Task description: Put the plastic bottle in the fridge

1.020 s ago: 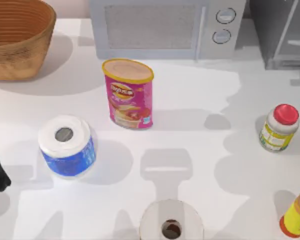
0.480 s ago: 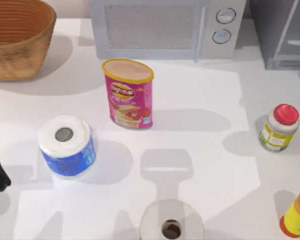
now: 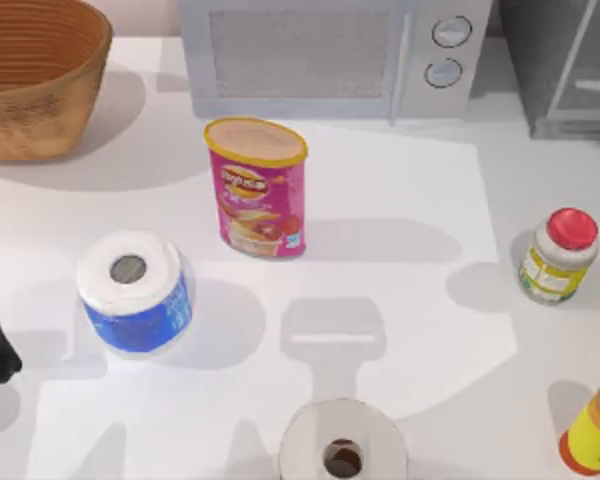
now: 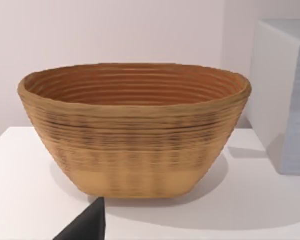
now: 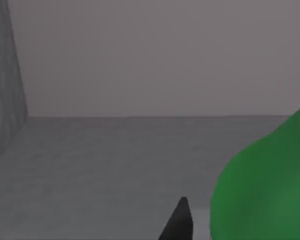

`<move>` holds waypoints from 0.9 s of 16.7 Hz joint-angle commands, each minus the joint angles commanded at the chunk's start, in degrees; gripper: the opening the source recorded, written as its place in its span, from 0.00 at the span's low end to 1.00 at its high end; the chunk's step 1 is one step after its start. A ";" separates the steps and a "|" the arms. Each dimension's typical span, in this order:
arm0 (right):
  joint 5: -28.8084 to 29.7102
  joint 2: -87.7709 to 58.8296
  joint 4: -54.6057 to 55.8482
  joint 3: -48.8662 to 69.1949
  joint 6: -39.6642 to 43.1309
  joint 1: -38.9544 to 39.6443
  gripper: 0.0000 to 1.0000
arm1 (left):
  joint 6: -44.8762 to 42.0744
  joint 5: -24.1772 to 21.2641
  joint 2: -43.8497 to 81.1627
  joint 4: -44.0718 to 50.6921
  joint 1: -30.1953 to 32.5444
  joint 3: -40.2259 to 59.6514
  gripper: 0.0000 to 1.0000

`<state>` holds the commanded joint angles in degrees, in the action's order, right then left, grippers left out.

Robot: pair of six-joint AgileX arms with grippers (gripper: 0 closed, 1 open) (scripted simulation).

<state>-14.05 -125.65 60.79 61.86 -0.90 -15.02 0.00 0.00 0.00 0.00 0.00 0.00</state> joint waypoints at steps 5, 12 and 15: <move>1.16 -5.73 -5.18 14.58 0.09 0.89 0.01 | 0.00 0.00 0.00 0.00 0.00 0.00 1.00; 2.19 -10.43 -10.10 23.24 0.12 2.17 0.01 | 0.00 0.00 0.00 0.00 0.00 0.00 1.00; 2.19 -10.43 -10.10 23.24 0.12 2.17 0.08 | 0.00 0.00 0.00 0.00 0.00 0.00 1.00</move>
<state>-11.87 -136.08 50.69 85.10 -0.78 -12.85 0.00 0.00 0.00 0.00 0.00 0.00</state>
